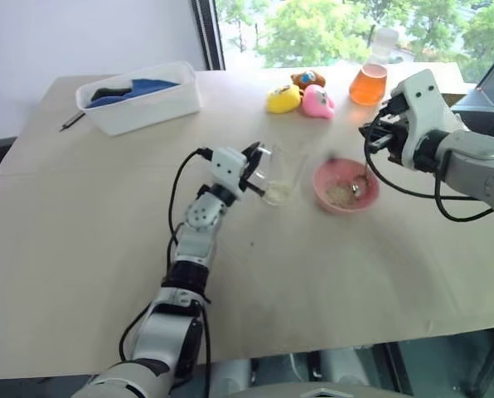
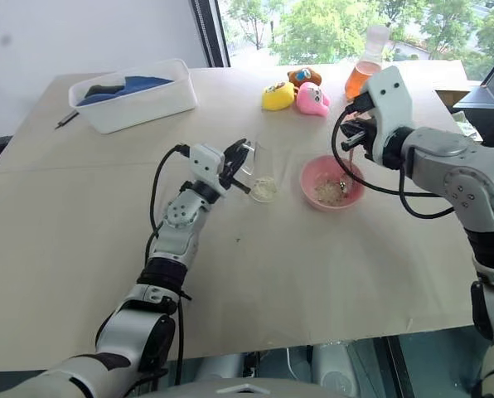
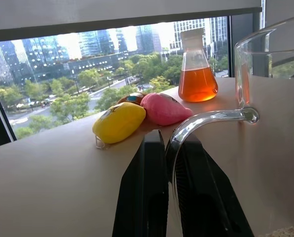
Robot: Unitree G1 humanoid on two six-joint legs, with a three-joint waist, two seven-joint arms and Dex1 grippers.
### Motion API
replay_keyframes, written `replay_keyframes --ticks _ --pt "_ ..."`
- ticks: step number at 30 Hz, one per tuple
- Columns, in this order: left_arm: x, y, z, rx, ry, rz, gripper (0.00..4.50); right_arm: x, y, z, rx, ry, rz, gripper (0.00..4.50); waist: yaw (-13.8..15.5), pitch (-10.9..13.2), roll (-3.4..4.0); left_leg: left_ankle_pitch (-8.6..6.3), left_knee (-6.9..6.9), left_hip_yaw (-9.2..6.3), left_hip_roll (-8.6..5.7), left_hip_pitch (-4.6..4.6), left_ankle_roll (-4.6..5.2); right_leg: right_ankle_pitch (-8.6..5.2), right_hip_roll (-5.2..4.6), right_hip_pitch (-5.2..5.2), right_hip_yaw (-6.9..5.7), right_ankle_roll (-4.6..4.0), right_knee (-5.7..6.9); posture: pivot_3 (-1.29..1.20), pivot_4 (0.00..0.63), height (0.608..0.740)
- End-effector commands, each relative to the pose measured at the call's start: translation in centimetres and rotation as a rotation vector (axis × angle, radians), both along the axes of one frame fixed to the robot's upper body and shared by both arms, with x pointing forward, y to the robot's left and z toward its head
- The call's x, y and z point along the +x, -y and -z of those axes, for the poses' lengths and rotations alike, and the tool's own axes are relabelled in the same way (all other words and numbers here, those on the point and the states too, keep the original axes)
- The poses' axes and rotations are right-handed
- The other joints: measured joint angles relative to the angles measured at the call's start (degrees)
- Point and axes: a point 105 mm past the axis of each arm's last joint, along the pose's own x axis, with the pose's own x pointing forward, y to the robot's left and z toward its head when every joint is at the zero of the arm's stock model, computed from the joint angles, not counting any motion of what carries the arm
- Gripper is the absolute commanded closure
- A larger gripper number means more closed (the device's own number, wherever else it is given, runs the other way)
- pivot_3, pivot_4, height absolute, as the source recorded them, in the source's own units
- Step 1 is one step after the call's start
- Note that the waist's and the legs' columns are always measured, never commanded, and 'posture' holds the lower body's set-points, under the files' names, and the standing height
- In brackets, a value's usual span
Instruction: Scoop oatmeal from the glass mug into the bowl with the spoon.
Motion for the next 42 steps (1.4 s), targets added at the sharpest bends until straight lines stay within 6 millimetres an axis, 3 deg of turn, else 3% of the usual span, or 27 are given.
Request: replay_keyframes --ticks 1,5,9,14,18,23,28,29,32,33,36,42 --pt "-0.4 0.2 -1.9 -0.016 0.076 0.005 4.27 1.1 3.9 -3.2 0.262 0.053 0.146 4.50 0.2 0.0 0.00 0.00 0.05 0.00 0.01 -0.02 0.00 0.00 0.00 0.00 -0.03 0.00 0.00 0.00 0.150 0.740" --pt "-0.4 0.2 -2.0 -0.011 0.078 0.006 4.27 1.6 6.0 -4.0 0.552 0.007 0.203 4.50 0.4 0.0 0.00 0.00 0.43 -0.02 0.01 -0.23 0.00 0.00 -0.02 0.01 -0.13 0.01 0.13 0.00 0.150 0.740" --pt "-0.3 -0.1 -1.8 -0.014 0.067 -0.005 4.27 0.9 3.8 -8.2 0.822 0.033 0.057 4.50 -0.3 0.1 0.14 0.00 0.46 0.03 0.03 -0.20 0.00 0.05 0.01 -0.04 -0.03 0.09 0.20 0.00 0.150 0.740" --pt "-0.3 -0.1 -1.8 -0.008 0.069 -0.006 4.27 0.0 0.2 -9.5 0.896 -0.019 -0.076 4.50 -0.2 0.1 0.14 0.00 0.46 -0.03 0.12 -0.18 0.00 0.05 0.12 -0.08 -0.05 0.09 0.25 0.00 0.150 0.740" --pt "-0.2 -0.4 -2.0 -0.013 0.075 -0.018 4.27 -0.3 -1.6 -7.7 0.828 -0.085 -0.107 4.50 0.1 0.1 0.14 0.00 0.48 0.03 0.01 -0.28 0.00 0.07 -0.03 -0.07 -0.04 0.12 0.26 0.00 0.150 0.740" --pt "-0.1 -0.7 -2.2 -0.023 0.079 -0.033 4.27 0.5 -2.1 -5.0 0.700 -0.117 -0.051 4.50 0.0 0.1 0.15 0.00 0.49 0.01 -0.02 -0.29 0.00 0.10 -0.04 -0.01 -0.07 0.17 0.25 0.00 0.150 0.740" --pt "-0.8 -1.2 -2.2 -0.010 0.087 -0.043 4.27 -0.1 -6.5 -2.8 0.640 -0.185 -0.172 4.50 -1.0 0.1 0.15 0.00 0.48 -0.02 0.08 -0.26 0.00 0.10 0.07 -0.02 -0.05 0.16 0.25 0.00 0.150 0.740" --pt "-0.9 -1.3 -2.1 -0.003 0.088 -0.046 4.50 -0.1 -7.1 -2.5 0.634 -0.192 -0.184 3.74 -1.3 0.1 0.15 0.00 0.48 -0.02 0.08 -0.25 0.00 0.10 0.07 -0.02 -0.05 0.16 0.25 0.00 0.150 0.740" --pt "-1.4 -1.5 -2.1 0.001 0.090 -0.051 4.50 -0.1 -8.1 -2.2 0.638 -0.198 -0.216 2.54 -1.5 0.1 0.15 0.00 0.48 -0.02 0.06 -0.26 0.00 0.10 0.05 -0.02 -0.05 0.17 0.26 0.00 0.150 0.740" --pt "-1.5 -1.7 -2.1 0.002 0.089 -0.058 4.50 -0.1 -8.2 -2.3 0.642 -0.196 -0.222 1.93 -1.5 0.1 0.15 0.00 0.48 -0.02 0.06 -0.26 0.00 0.10 0.04 -0.02 -0.05 0.17 0.26 0.00 0.150 0.740" --pt "-2.0 -2.2 -1.9 0.002 0.085 -0.072 4.50 0.1 -7.8 -3.1 0.663 -0.175 -0.227 0.68 -1.4 0.1 0.15 0.00 0.49 -0.03 0.05 -0.26 0.00 0.10 0.03 -0.02 -0.06 0.17 0.26 0.00 0.150 0.740" --pt "-3.1 -3.0 -1.3 -0.002 0.078 -0.102 4.50 1.3 -4.3 -4.9 0.714 -0.089 -0.157 0.68 -1.3 0.1 0.15 0.00 0.49 -0.03 0.02 -0.27 0.00 0.10 0.00 -0.01 -0.08 0.17 0.23 0.00 0.150 0.740"
